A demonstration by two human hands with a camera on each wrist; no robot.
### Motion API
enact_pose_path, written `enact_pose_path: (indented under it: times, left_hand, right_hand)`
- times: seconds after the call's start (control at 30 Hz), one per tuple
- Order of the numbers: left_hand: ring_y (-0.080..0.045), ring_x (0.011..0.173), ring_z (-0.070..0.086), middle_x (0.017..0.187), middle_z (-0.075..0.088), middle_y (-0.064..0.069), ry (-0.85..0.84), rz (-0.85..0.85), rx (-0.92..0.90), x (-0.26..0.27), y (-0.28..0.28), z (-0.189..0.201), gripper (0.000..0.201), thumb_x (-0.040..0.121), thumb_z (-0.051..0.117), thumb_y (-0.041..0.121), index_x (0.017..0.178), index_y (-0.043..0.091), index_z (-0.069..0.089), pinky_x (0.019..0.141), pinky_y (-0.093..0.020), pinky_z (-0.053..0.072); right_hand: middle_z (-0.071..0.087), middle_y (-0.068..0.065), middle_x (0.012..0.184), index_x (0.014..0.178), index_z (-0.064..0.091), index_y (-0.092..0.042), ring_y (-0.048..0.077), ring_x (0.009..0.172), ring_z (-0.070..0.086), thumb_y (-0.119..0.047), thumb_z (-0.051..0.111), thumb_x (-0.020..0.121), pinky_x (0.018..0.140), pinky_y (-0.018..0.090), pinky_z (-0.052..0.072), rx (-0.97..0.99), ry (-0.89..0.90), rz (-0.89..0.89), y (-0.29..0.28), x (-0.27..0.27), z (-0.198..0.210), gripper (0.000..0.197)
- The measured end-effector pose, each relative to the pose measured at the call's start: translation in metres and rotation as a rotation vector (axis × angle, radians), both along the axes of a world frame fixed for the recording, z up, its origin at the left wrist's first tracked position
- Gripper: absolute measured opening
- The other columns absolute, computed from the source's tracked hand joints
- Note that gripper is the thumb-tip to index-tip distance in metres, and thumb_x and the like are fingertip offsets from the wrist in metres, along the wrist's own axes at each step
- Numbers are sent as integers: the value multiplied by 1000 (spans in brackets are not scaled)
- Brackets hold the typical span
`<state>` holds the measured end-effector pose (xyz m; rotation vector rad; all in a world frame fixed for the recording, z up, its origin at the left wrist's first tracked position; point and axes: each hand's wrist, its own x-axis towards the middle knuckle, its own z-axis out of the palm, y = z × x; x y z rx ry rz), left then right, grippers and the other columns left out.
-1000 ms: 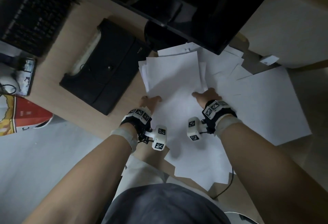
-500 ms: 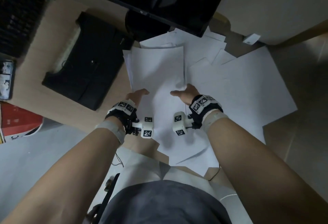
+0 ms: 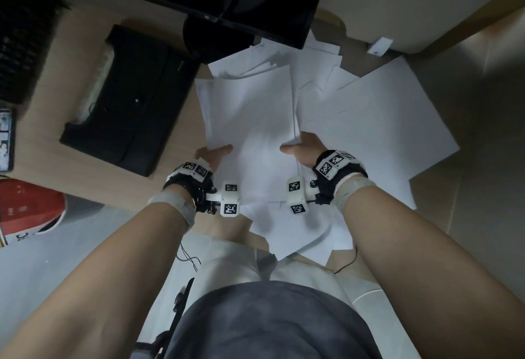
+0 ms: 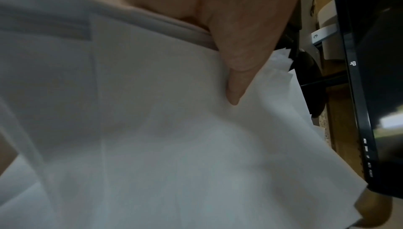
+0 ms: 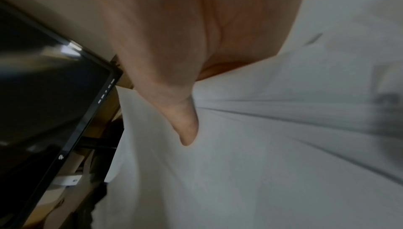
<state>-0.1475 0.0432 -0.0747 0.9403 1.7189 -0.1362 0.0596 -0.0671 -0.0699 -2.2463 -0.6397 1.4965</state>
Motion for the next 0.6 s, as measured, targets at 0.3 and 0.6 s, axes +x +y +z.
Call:
enact_pose_path:
  times: [0.3, 0.6]
  left_hand:
    - [-32, 111, 63, 124, 64, -13, -171, 58, 4, 4, -27, 14, 85, 61, 82, 57, 125, 7, 59, 95, -45, 52]
    - [-22, 99, 44, 143, 47, -19, -82, -54, 34, 11, -62, 1, 66, 90, 61, 45, 139, 2, 46, 102, -38, 41]
  right_hand:
    - [65, 2, 104, 110, 66, -7, 17, 97, 59, -22, 74, 83, 81, 25, 44, 151, 78, -176, -35, 24, 37, 32]
    - [63, 7, 111, 125, 61, -2, 23, 99, 64, -13, 64, 86, 86, 26, 51, -243, -13, 150, -130, 39, 8, 40]
